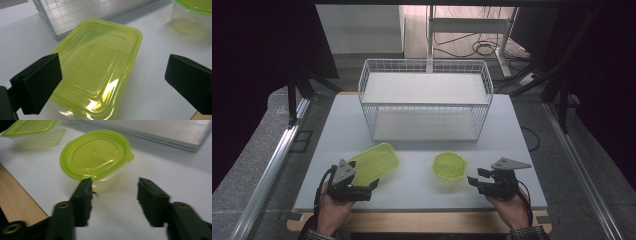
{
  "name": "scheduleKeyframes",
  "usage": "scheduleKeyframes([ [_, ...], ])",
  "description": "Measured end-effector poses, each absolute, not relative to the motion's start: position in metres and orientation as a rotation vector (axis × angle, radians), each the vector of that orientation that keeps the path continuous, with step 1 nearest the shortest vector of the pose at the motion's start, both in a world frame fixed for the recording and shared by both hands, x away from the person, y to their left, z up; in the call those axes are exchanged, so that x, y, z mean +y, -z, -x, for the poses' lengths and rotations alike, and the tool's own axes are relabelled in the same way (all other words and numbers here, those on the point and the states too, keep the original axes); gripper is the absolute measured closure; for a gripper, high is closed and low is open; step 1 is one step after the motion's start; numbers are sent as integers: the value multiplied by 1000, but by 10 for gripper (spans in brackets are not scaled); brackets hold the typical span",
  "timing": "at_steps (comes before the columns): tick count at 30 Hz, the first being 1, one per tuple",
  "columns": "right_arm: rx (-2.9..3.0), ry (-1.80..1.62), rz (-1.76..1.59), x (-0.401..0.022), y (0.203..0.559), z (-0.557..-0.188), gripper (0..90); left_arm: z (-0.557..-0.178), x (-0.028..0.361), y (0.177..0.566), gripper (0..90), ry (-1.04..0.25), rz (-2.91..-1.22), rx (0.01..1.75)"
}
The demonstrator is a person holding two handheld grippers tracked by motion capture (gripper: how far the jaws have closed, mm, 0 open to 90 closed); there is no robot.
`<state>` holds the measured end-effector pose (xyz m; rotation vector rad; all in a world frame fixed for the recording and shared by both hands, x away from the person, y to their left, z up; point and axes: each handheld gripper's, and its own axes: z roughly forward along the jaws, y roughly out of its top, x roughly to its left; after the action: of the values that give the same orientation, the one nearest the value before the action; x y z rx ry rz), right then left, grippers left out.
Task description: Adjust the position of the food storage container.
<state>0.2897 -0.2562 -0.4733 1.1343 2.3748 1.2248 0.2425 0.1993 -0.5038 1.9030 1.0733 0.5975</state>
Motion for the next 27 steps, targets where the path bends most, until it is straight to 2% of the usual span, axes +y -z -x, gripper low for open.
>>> scheduleKeyframes([
  [2, 2405, -1214, -1111, -251, 471, -292, 606, -243, 200, 504, 10, -601, -1898, 1079],
  [3, 2430, -1207, -1074, -245, 469, -295, 677, -243, 201, 504, 14, -608, -1896, 1084],
  [4, 2430, -1207, -1074, -245, 469, -295, 677, -243, 201, 504, 16, -608, -1896, 1084],
  [5, 2452, -1192, -1032, -238, 467, -297, 735, -243, 201, 504, 19, -608, -1894, 1087],
  [6, 2452, -1192, -1032, -238, 467, -297, 735, -243, 201, 504, 20, -608, -1894, 1087],
  [7, 2465, -1185, -1004, -231, 465, -299, 785, -242, 201, 504, 20, -610, -1893, 1088],
  [8, 2465, -1185, -1004, -231, 465, -299, 785, -242, 201, 504, 21, -610, -1893, 1088],
  [11, 2486, -1172, -962, -217, 462, -304, 879, -242, 201, 504, 20, -617, -1894, 1092],
  [27, 2587, -1184, -860, -144, 461, -338, 893, -243, 202, 505, 16, -636, -1902, 1101],
])
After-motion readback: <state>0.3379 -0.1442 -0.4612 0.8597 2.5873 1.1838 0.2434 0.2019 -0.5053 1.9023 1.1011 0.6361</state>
